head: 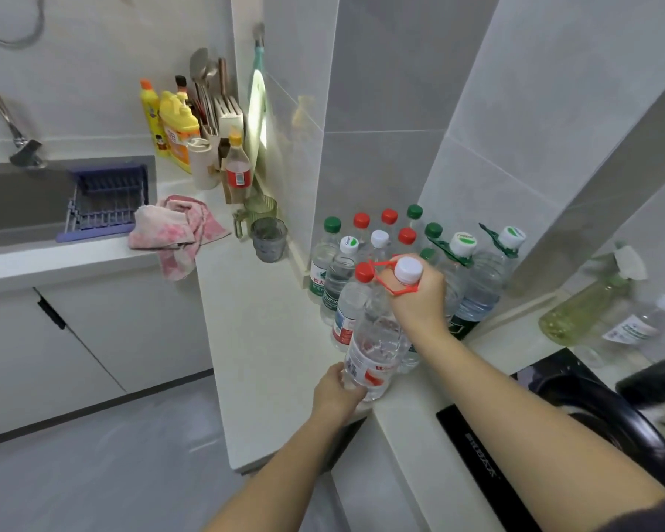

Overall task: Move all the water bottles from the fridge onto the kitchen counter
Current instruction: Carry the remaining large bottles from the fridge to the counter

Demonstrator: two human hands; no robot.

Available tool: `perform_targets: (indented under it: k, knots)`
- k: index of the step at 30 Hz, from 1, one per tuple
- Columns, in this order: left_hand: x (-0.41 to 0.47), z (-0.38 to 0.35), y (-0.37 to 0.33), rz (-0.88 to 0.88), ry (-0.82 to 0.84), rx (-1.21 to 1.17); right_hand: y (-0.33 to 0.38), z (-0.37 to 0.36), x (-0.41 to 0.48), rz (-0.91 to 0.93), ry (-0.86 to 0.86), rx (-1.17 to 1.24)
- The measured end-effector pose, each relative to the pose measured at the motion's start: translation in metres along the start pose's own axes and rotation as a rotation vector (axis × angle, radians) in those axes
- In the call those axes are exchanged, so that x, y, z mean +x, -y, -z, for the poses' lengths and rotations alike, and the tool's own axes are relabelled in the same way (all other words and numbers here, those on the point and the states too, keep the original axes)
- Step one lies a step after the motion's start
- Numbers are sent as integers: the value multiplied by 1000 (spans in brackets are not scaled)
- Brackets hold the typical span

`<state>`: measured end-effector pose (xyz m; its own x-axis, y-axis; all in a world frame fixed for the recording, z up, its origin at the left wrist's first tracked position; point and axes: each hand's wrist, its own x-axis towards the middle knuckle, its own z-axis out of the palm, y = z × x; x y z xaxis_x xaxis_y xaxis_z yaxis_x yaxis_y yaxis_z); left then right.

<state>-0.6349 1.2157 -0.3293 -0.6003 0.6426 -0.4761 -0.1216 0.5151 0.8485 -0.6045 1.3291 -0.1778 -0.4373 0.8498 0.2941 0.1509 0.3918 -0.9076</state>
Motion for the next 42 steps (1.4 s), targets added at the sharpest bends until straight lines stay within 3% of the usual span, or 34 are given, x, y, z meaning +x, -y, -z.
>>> perform_targets:
  k: [12,21,26,36,42]
  knots:
    - [32,-18,3,-205,-190,406,-18,-7,11,21,-35,63]
    - [38,-19,11,-172,-294,688,-26,-2,4,63,4,6]
    - [53,-13,12,-203,-131,773,-36,8,-6,-1,129,-72]
    - [36,-9,-3,-158,-118,771,-36,13,-13,91,190,-182]
    - [4,0,-5,-154,-226,666,-33,27,-29,91,200,-324]
